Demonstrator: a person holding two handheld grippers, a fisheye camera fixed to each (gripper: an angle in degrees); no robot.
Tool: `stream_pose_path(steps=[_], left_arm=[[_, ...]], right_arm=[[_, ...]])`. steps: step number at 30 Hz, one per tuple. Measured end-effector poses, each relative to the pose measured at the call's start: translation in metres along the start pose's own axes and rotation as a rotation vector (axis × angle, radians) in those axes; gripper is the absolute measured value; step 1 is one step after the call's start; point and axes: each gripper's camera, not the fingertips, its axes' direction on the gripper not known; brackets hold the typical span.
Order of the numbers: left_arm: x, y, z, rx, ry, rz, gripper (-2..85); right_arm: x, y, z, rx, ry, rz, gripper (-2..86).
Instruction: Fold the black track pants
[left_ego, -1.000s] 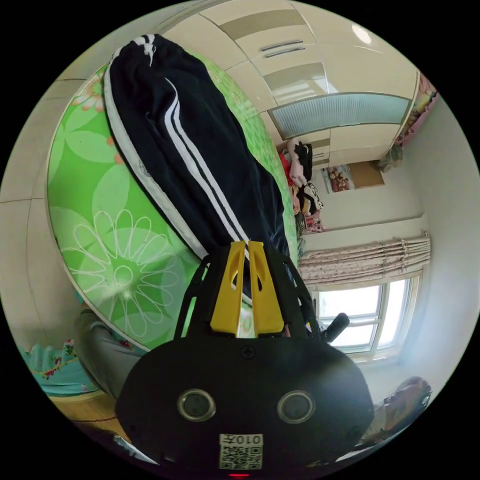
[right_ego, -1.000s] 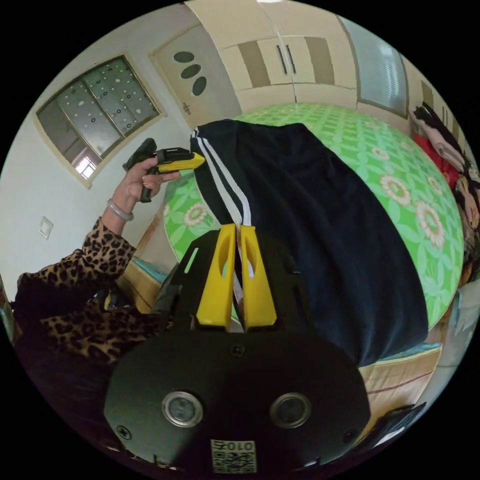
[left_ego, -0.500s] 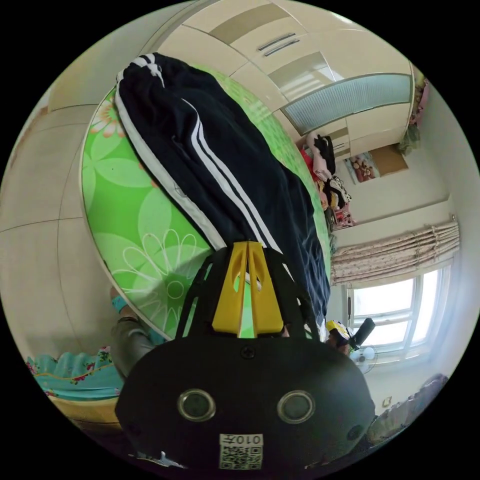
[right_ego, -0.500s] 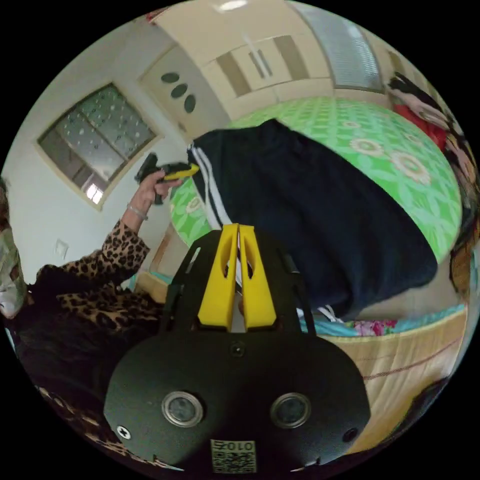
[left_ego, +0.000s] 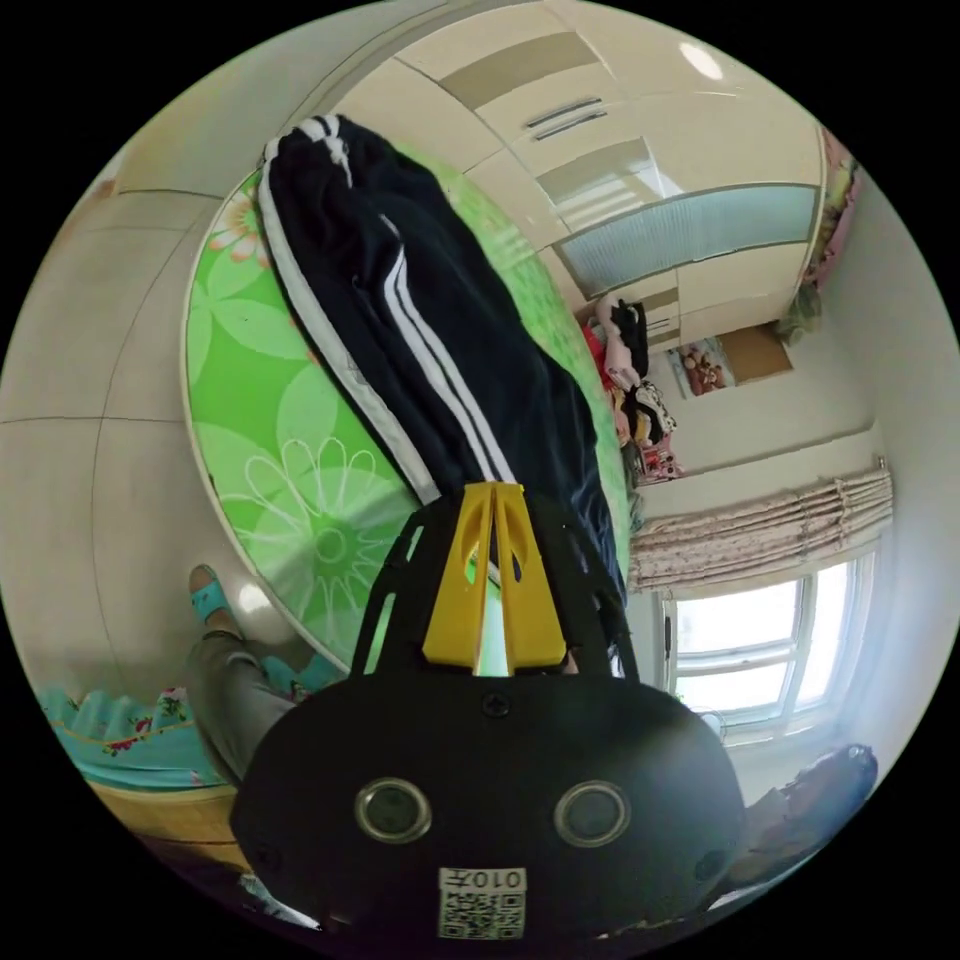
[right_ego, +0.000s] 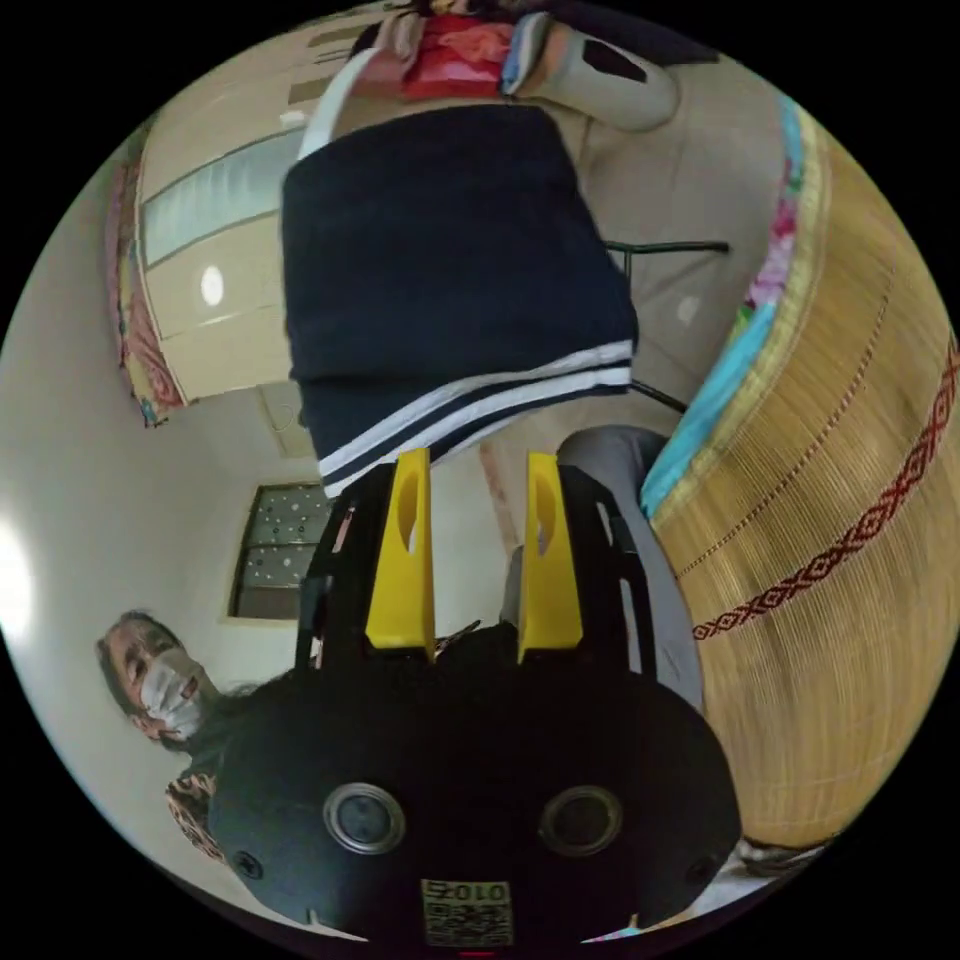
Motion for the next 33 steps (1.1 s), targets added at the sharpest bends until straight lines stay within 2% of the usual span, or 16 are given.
stream_pose_path(steps=[2, 5, 12, 16, 19, 22, 25, 27, 28, 33], left_arm=[[0.014, 0.011, -0.011, 0.020, -0.006, 0.031, -0.1], [0.035, 0.030, -0.023, 0.025, -0.013, 0.080, -0.1], [0.060, 0.065, -0.016, -0.012, 0.038, 0.125, -0.1], [0.059, 0.077, -0.010, -0.019, 0.072, 0.109, -0.2], [0.058, 0.086, -0.012, -0.012, 0.089, 0.105, -0.2], [0.056, 0.091, -0.014, -0.007, 0.099, 0.106, -0.1], [0.053, 0.096, -0.011, -0.006, 0.124, 0.099, -0.2], [0.052, 0.099, -0.007, -0.018, 0.152, 0.098, -0.2], [0.052, 0.100, -0.006, -0.023, 0.156, 0.099, -0.2], [0.061, 0.116, 0.015, -0.051, 0.214, 0.116, -0.1]], right_arm=[[0.025, -0.003, -0.018, 0.102, -0.025, 0.063, 13.5], [0.036, -0.014, -0.044, 0.201, 0.015, 0.033, 14.2], [0.035, -0.053, -0.044, 0.120, -0.067, -0.067, 14.9], [0.028, -0.054, -0.056, 0.124, -0.119, -0.064, 7.4], [0.005, -0.035, -0.092, 0.199, -0.035, -0.110, 4.8], [-0.012, -0.016, -0.127, 0.225, -0.144, -0.165, 4.3], [-0.021, 0.010, -0.156, 0.283, -0.142, -0.166, 4.1], [-0.025, 0.026, -0.172, 0.334, -0.319, -0.205, 4.0], [-0.037, 0.035, -0.181, 0.357, -0.380, -0.240, 4.0], [-0.131, 0.051, -0.199, 0.315, -0.433, -0.409, 4.0]])
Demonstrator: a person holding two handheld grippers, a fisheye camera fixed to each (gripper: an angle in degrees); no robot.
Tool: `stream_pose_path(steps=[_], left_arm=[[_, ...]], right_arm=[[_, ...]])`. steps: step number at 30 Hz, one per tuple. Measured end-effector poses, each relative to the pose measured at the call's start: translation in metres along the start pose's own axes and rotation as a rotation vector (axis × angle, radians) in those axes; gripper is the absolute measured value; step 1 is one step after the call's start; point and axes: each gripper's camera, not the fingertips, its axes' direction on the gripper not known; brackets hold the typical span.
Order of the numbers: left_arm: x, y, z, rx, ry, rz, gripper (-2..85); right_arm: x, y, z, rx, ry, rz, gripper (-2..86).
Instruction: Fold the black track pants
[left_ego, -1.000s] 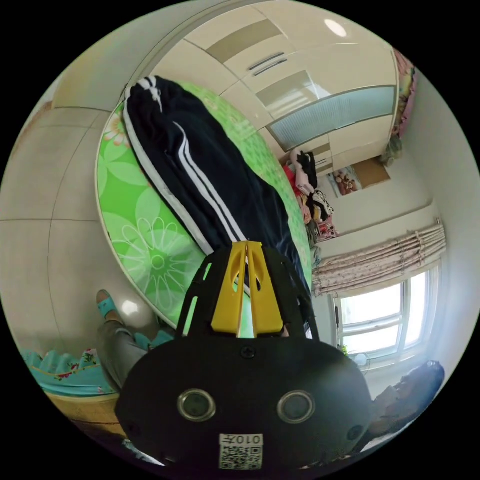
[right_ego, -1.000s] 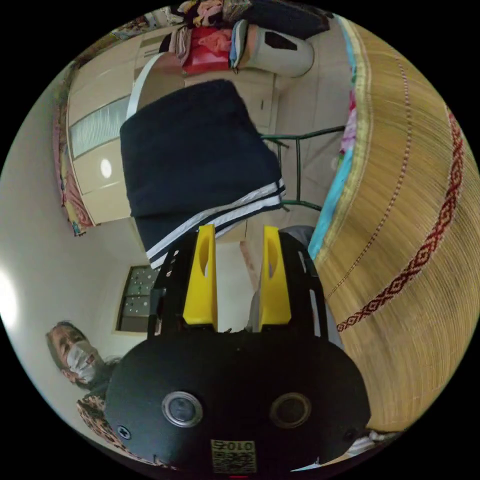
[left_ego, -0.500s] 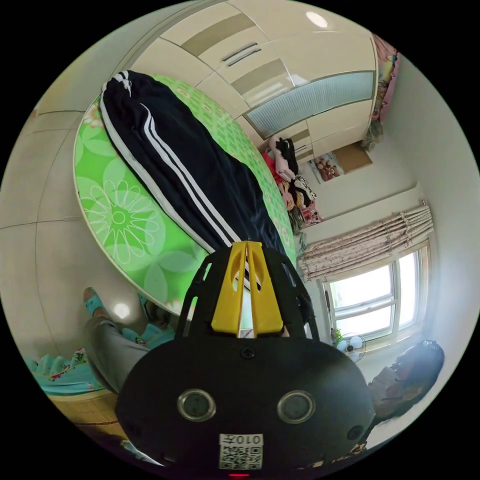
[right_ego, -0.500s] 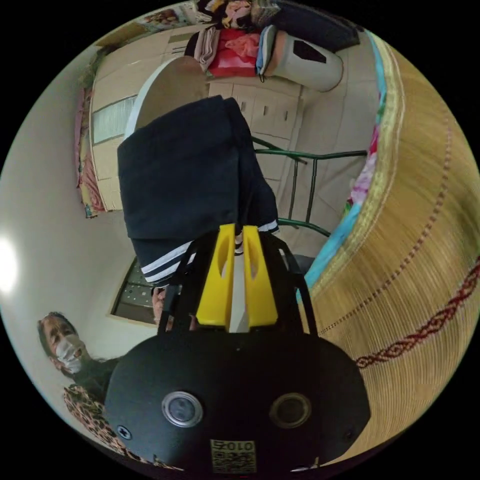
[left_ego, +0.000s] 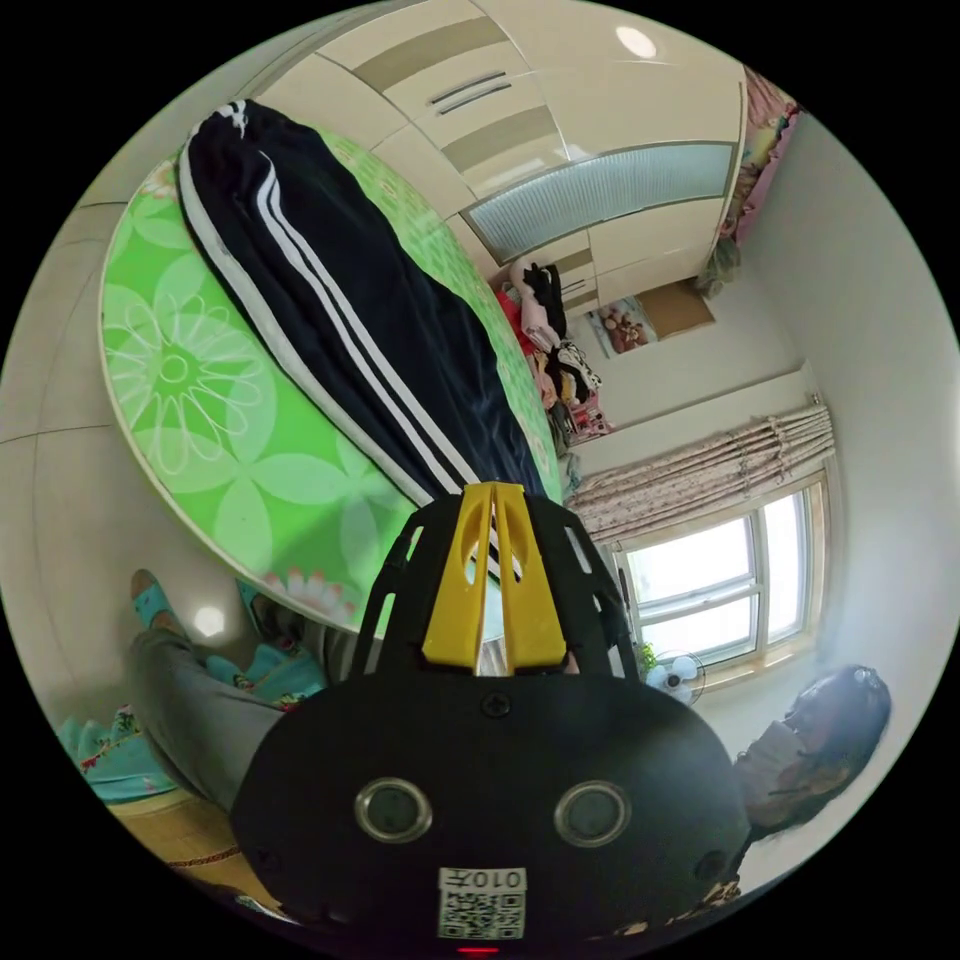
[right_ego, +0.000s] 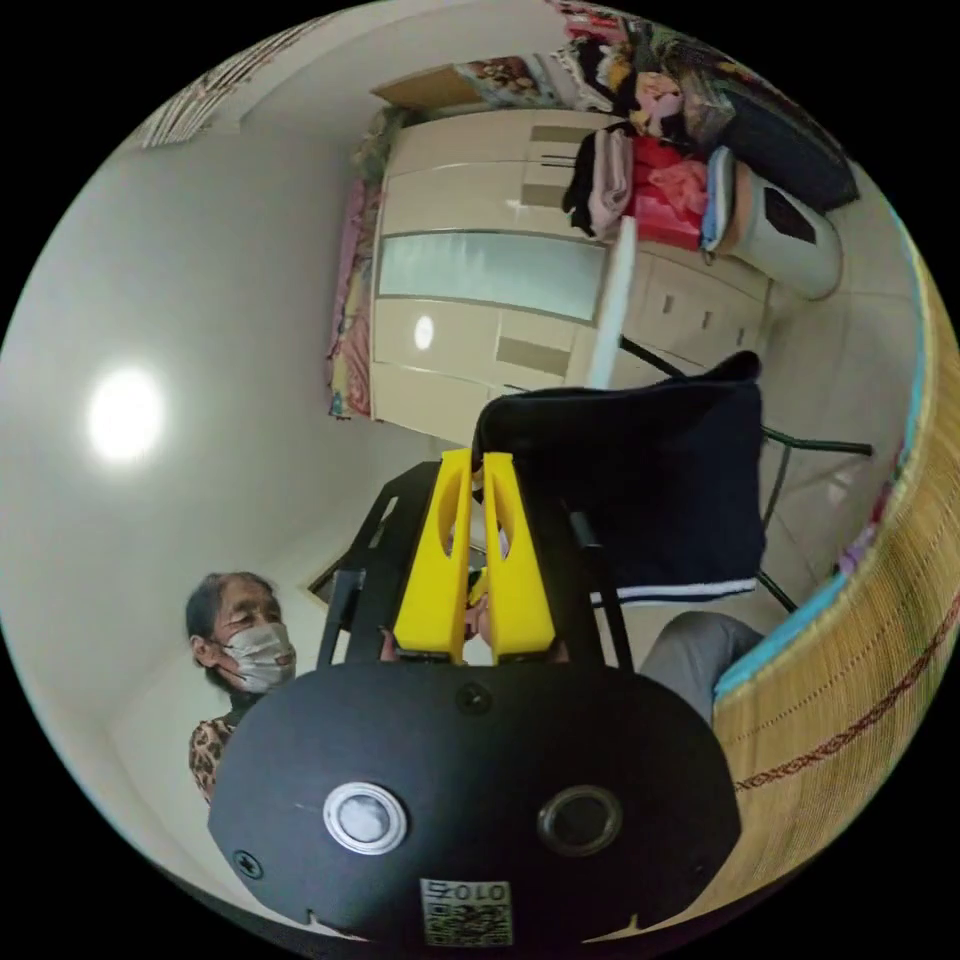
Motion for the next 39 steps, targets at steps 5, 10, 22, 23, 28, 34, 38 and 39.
stream_pose_path(steps=[5, 10, 22, 23, 28, 34, 38, 39], left_arm=[[0.006, 0.021, 0.028, -0.053, 0.115, 0.015, 0.1], [0.020, 0.041, 0.069, -0.152, 0.203, 0.045, 1.3], [0.021, 0.058, 0.126, -0.178, 0.235, -0.079, 6.6], [0.021, 0.056, 0.126, -0.171, 0.255, -0.079, 7.4], [0.018, 0.039, 0.126, -0.117, 0.269, -0.108, 9.6], [0.001, 0.007, 0.102, 0.056, 0.336, -0.199, 11.1], [-0.008, -0.015, 0.105, 0.041, 0.320, -0.246, 10.7], [-0.006, -0.014, 0.109, 0.022, 0.328, -0.239, 10.0]], right_arm=[[-0.102, -0.019, 0.034, -0.068, -0.038, -0.143, 3.8], [-0.159, -0.028, 0.065, -0.112, -0.028, -0.187, 3.7], [-0.238, -0.026, 0.119, -0.149, -0.077, -0.236, 3.8], [-0.244, -0.026, 0.120, -0.147, -0.085, -0.242, 3.8], [-0.268, -0.023, 0.131, -0.169, -0.076, -0.284, 3.8], [-0.270, -0.026, 0.141, -0.191, -0.081, -0.266, 3.9], [-0.272, -0.031, 0.144, -0.182, -0.075, -0.262, 4.0], [-0.273, -0.032, 0.144, -0.182, -0.075, -0.264, 4.0]])
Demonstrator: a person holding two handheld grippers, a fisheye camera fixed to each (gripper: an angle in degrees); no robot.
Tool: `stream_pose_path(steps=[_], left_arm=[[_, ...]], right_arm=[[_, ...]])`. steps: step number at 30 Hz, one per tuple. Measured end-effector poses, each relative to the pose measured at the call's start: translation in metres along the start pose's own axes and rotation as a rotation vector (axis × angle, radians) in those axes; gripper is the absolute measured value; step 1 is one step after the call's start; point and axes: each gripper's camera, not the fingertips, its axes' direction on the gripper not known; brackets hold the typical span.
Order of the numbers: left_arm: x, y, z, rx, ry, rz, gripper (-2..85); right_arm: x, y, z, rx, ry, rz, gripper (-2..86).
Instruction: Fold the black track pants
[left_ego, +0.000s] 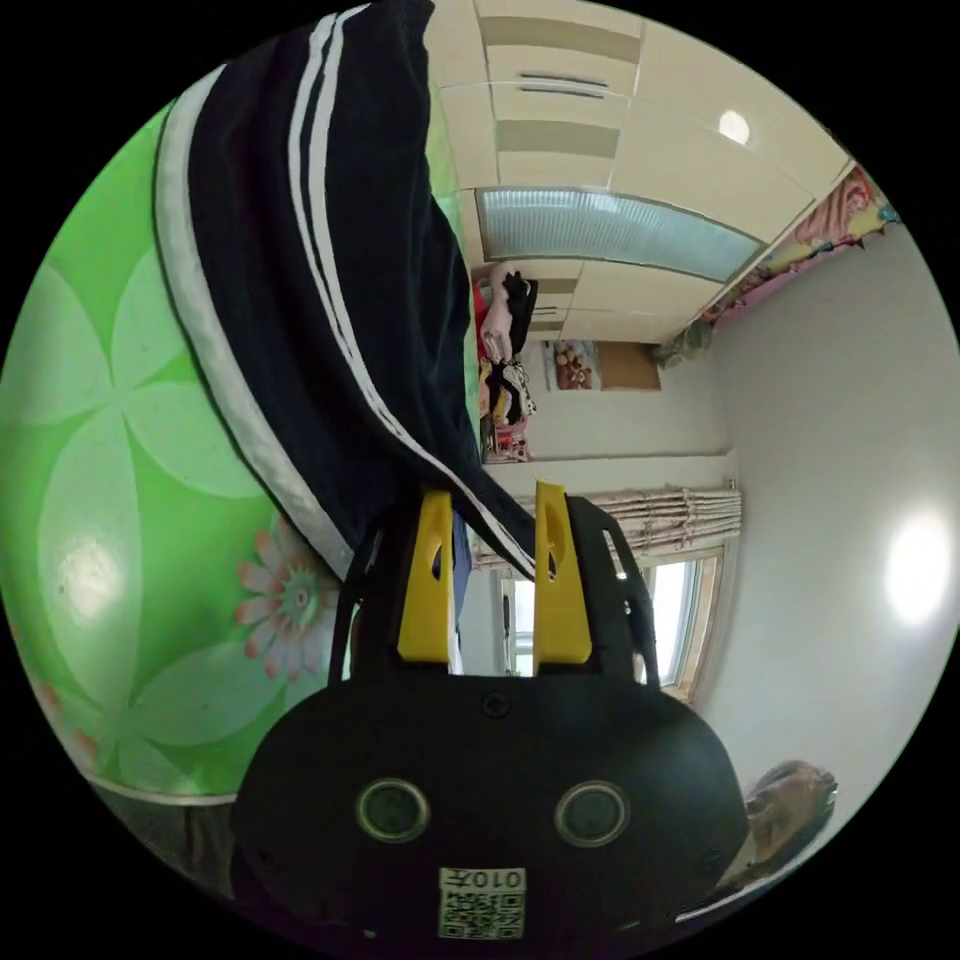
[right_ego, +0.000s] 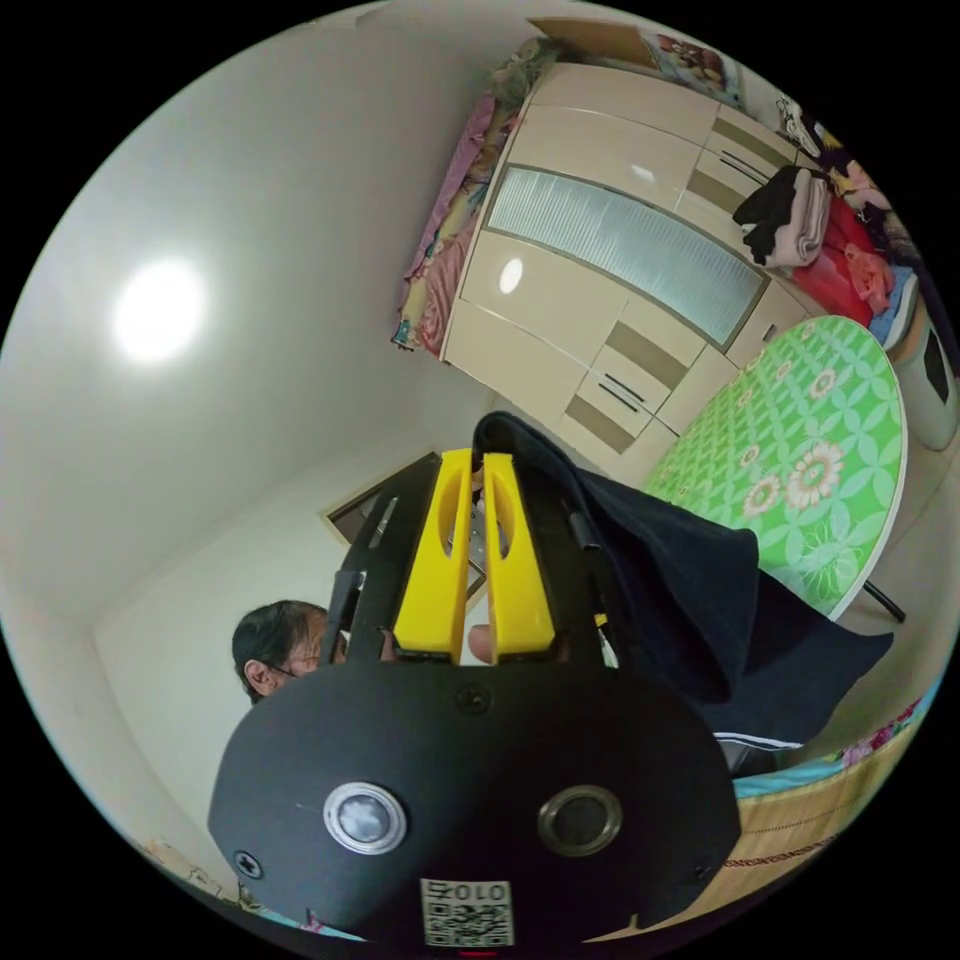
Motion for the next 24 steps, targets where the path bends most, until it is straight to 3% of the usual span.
stream_pose_path(steps=[5, 12, 19, 21, 24], left_arm=[[-0.002, -0.003, 0.005, -0.005, -0.053, -0.006, 4.0], [0.081, 0.000, -0.020, 0.019, -0.209, 0.323, 0.8], [0.047, 0.024, -0.002, -0.077, -0.370, 0.276, 0.4], [0.062, 0.017, 0.004, -0.079, -0.358, 0.287, 0.4], [0.114, 0.008, 0.019, -0.073, -0.357, 0.386, 0.4]], right_arm=[[0.000, 0.001, -0.006, -0.005, 0.039, -0.011, 3.9], [0.058, 0.060, -0.046, -0.004, 0.187, 0.072, 3.8], [0.220, 0.166, -0.084, 0.107, 0.096, 0.506, 3.9], [0.232, 0.154, -0.086, 0.131, 0.056, 0.520, 3.9], [0.202, 0.082, -0.088, 0.100, 0.081, 0.354, 3.8]])
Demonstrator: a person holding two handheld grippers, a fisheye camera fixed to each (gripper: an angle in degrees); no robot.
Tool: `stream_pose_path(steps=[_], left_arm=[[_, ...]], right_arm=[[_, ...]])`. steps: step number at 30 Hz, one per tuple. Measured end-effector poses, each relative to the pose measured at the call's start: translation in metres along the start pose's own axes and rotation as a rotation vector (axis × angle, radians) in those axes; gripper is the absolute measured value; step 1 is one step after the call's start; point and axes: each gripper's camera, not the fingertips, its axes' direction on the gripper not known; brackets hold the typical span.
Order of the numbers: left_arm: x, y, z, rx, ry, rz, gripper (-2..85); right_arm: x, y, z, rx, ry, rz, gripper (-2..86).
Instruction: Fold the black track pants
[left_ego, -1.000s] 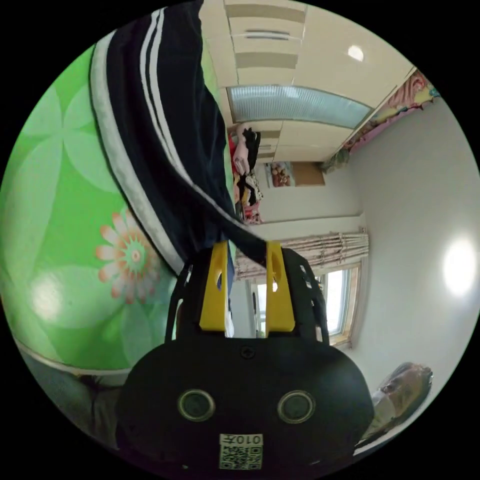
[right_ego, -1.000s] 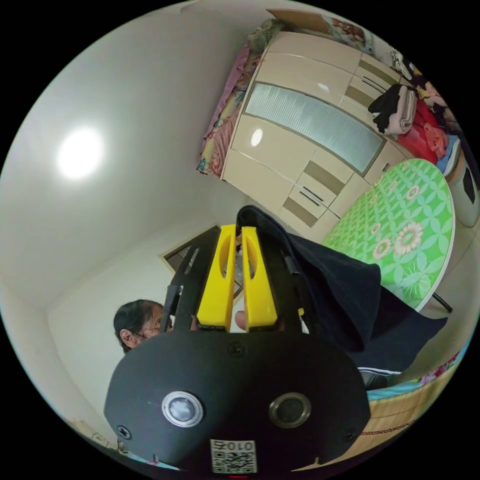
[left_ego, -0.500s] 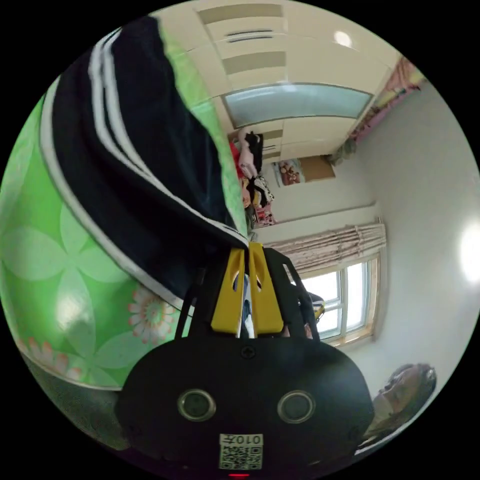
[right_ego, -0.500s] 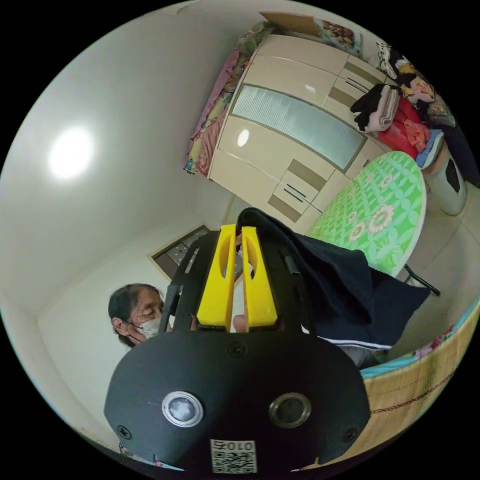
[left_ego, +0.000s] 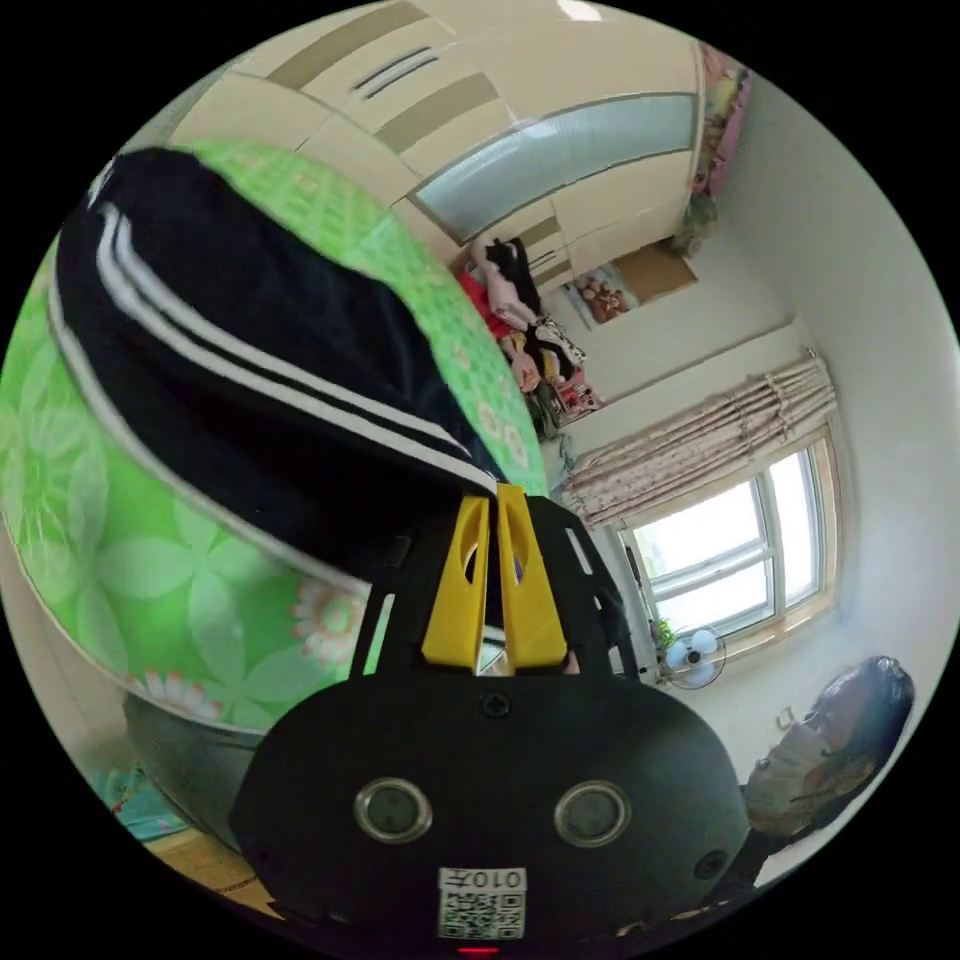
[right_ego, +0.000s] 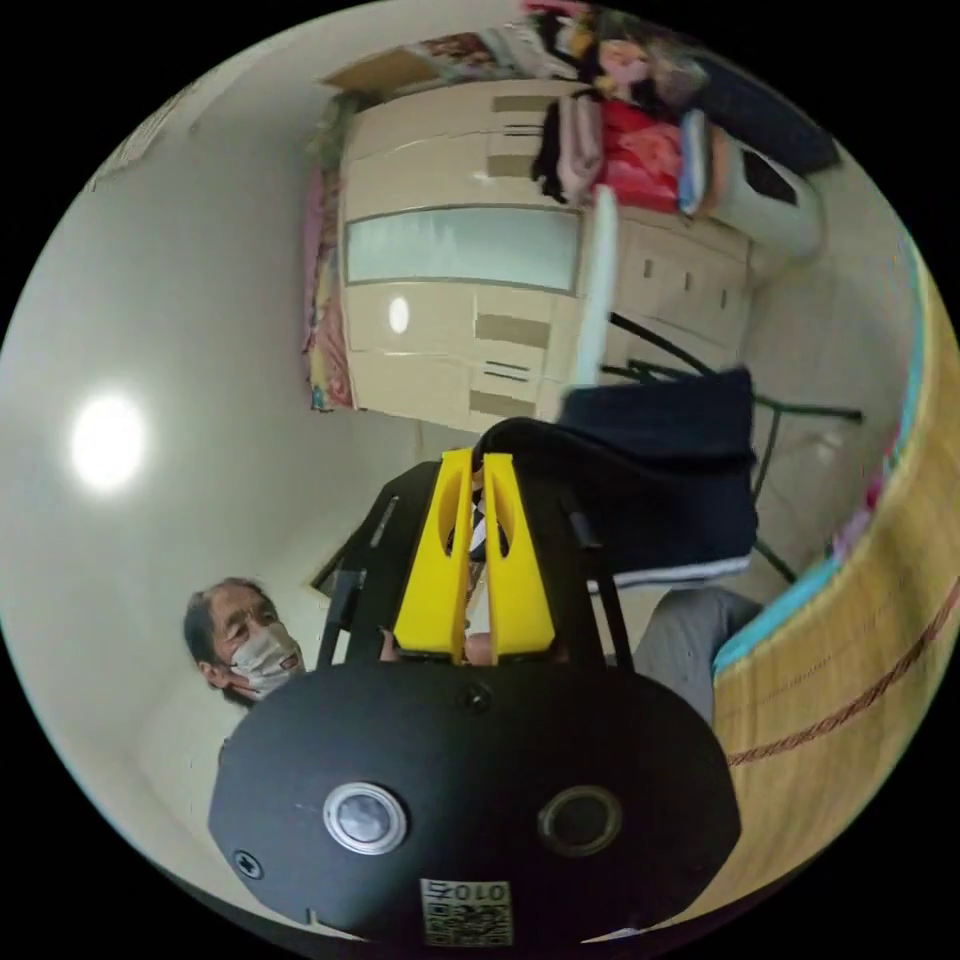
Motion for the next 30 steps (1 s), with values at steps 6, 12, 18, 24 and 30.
stream_pose_path(steps=[6, 12, 18, 24, 30], left_arm=[[0.057, -0.017, -0.009, 0.063, 0.014, 0.152, 0.4], [-0.026, 0.034, 0.032, -0.091, -0.053, -0.038, 0.3], [-0.052, 0.041, 0.039, -0.170, -0.081, -0.085, 0.1], [-0.026, 0.027, 0.031, -0.175, -0.150, 0.018, 0.0], [-0.038, 0.030, 0.034, -0.252, -0.223, -0.002, 0.0]], right_arm=[[-0.142, -0.043, -0.005, -0.013, 0.205, -0.446, 3.4], [0.026, -0.003, -0.009, -0.059, 0.269, 0.021, 4.1], [0.126, 0.012, 0.023, -0.110, 0.210, 0.260, 4.2], [0.128, -0.017, 0.041, -0.232, 0.474, 0.225, 4.4], [0.141, -0.029, 0.042, -0.225, 0.410, 0.192, 8.3]])
